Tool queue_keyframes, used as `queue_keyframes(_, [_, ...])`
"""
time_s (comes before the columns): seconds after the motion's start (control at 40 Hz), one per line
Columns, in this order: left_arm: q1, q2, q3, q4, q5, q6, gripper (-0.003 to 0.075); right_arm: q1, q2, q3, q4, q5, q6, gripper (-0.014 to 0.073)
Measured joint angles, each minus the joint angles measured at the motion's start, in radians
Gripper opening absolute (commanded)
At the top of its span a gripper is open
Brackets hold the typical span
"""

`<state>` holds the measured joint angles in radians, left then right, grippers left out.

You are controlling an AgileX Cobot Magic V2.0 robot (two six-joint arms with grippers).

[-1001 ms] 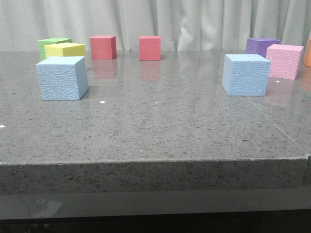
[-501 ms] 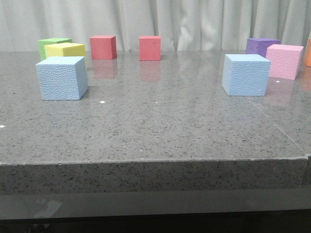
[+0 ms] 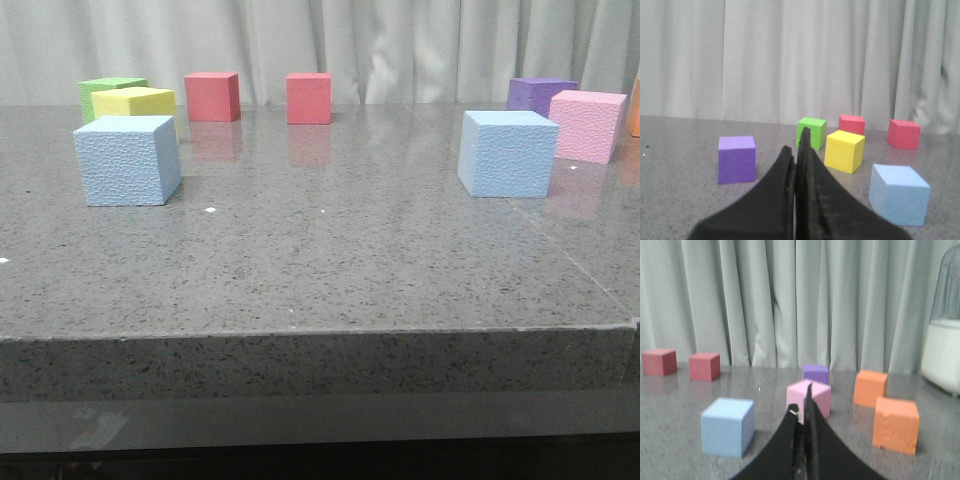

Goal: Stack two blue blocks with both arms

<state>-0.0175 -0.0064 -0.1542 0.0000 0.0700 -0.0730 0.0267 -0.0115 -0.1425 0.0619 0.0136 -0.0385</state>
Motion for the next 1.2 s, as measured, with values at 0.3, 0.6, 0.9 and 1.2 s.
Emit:
queue_keyframes(0.3, [0.000, 0.197, -0.456, 0.000, 0.409, 0.000, -0.0019, 0.000, 0.174, -0.423, 0.000, 0.366, 0.000, -0.0068])
queue_keyframes(0.6, [0.000, 0.428, -0.632, 0.000, 0.517, 0.000, -0.0019, 0.000, 0.423, -0.633, 0.000, 0.524, 0.000, -0.0068])
queue_keyframes(0.9, [0.000, 0.482, -0.632, 0.000, 0.517, 0.000, -0.0019, 0.000, 0.477, -0.633, 0.000, 0.528, 0.000, -0.0068])
queue_keyframes(1.2, [0.000, 0.482, -0.632, 0.000, 0.504, 0.000, 0.0053, 0.000, 0.477, -0.633, 0.000, 0.519, 0.000, 0.0127])
